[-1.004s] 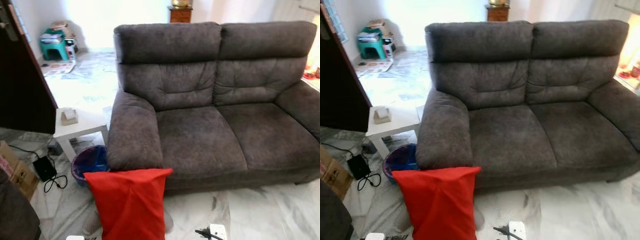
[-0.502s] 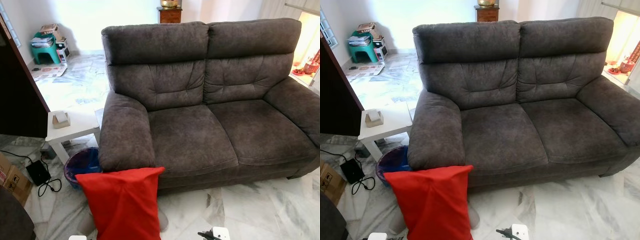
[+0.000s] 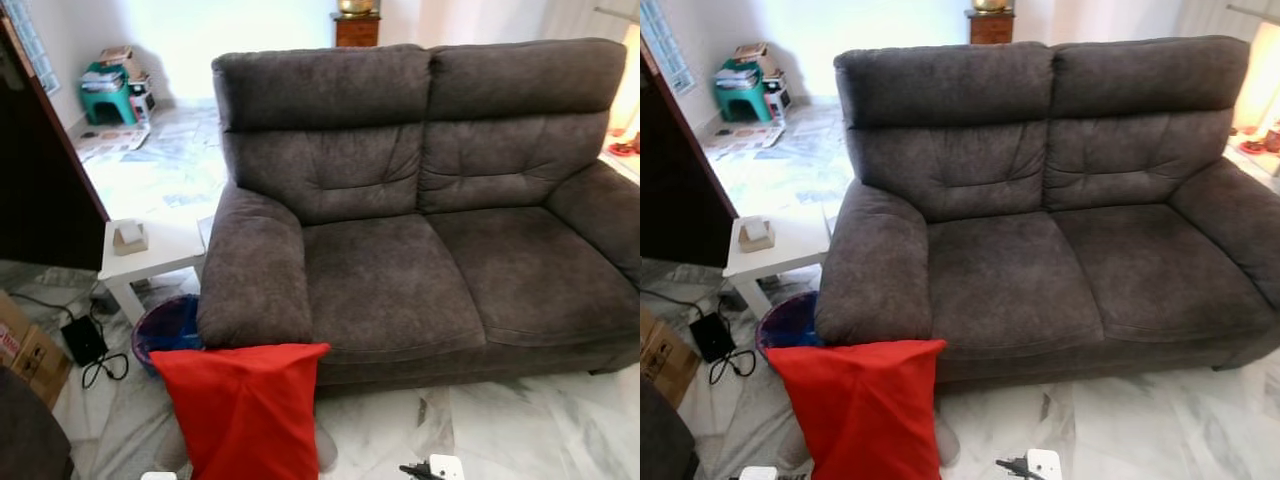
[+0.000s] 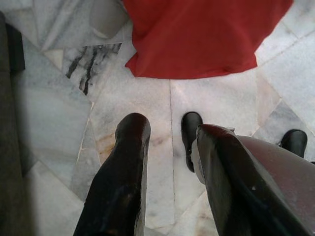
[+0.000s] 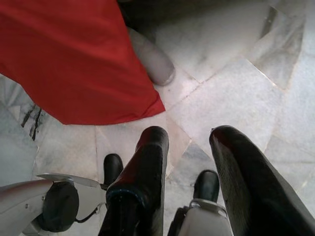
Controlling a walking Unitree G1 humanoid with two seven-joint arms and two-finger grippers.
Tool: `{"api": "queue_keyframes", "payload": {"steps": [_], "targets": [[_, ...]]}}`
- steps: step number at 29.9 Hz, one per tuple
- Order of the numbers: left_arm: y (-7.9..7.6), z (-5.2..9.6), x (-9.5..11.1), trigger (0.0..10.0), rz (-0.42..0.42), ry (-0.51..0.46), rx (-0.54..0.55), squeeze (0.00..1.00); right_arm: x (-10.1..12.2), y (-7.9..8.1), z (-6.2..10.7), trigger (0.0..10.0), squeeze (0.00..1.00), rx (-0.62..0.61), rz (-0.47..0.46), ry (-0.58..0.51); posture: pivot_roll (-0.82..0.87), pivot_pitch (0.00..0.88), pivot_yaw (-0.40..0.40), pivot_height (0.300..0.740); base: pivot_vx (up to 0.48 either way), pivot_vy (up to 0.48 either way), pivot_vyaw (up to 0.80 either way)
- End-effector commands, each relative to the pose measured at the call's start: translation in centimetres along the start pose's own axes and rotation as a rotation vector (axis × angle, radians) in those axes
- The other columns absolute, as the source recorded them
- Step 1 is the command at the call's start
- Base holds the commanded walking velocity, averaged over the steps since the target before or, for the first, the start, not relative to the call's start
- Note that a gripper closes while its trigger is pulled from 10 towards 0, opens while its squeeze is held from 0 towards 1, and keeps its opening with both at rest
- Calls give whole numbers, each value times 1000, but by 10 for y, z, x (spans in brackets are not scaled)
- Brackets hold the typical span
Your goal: Move the pillow to the sofa from floor
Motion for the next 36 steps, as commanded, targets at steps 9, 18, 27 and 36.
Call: {"api": "queue_keyframes", "payload": {"steps": [9, 18, 27, 36], "targets": [[3, 0, 0, 10000, 21, -2, 13, 0, 4, 0, -1, 10000, 0, -14, -4, -18, 12, 0, 31, 740, 286, 0, 0], [3, 0, 1, 10000, 25, -7, 19, 0, 8, 0, -1, 10000, 0, -12, 27, -37, 14, 0, 30, 740, 0, 0, 267], [4, 0, 1, 10000, 26, -6, 20, 0, 8, -1, 0, 10000, 0, -28, 20, -41, 16, 0, 31, 740, 0, 0, 800], [5, 0, 1, 10000, 24, -12, 23, 0, 8, -1, 0, 10000, 0, -28, 11, -47, 14, 0, 38, 740, 0, 0, 800]]}}
Point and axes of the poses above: a point about 5 cm out from each wrist's last joint towards the gripper, its own z axis pointing back from the gripper into the wrist, its own x axis along the axis of the wrist's last joint, y = z × x, the point moved 4 cm from there along -z, pointing out of the wrist towards the gripper, and after that the axes turned 7 degrees about -z, right-handed, at the moved point
